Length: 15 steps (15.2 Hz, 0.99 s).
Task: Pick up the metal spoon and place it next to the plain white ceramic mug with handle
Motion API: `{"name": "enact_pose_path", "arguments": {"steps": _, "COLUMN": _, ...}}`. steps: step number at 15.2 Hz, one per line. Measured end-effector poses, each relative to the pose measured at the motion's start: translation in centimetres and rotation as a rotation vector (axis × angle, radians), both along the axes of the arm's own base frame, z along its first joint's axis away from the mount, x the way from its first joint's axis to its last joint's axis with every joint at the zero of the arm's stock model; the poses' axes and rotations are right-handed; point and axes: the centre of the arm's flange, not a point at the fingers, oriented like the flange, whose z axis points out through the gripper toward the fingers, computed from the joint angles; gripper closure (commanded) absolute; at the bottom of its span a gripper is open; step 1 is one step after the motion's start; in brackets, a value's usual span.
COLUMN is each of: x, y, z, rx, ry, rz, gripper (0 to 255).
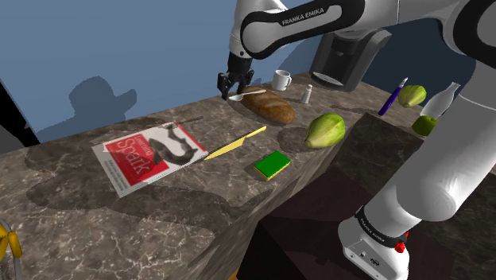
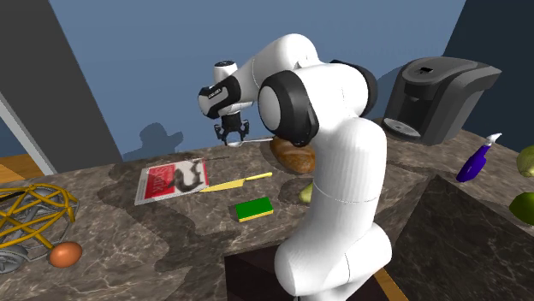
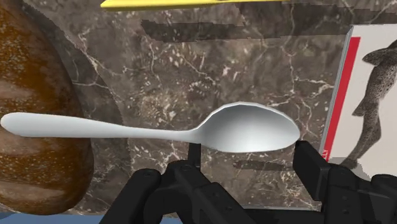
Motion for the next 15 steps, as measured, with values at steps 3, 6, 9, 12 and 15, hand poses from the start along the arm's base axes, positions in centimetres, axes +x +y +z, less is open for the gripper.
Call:
{"name": "enact_pose_path", "arguments": {"steps": 3, "x": 0.5, "y": -3.6, "z": 0.1, "rx": 0.000, "ry": 0.000, "rz": 0.000, "gripper": 255}}
{"name": "enact_pose_path", "arguments": {"steps": 6, "x": 0.8, "y": -7.8, "z": 0.1, "rx": 0.000, "ry": 0.001, "rz": -0.001, "gripper": 255}}
{"name": "enact_pose_path", "arguments": {"steps": 9, "x": 0.9, "y": -11.5, "z": 0.2, "rx": 0.000, "ry": 0.000, "rz": 0.000, "gripper": 255}}
{"name": "enact_pose_path", "arguments": {"steps": 12, "x": 0.9, "y": -15.4, "z": 0.0, "rx": 0.000, "ry": 0.000, "rz": 0.000, "gripper": 255}}
{"name": "enact_pose_path", "arguments": {"steps": 15, "x": 1.0, "y": -19.1, "z": -0.2, "rx": 0.000, "ry": 0.001, "rz": 0.000, "gripper": 255}}
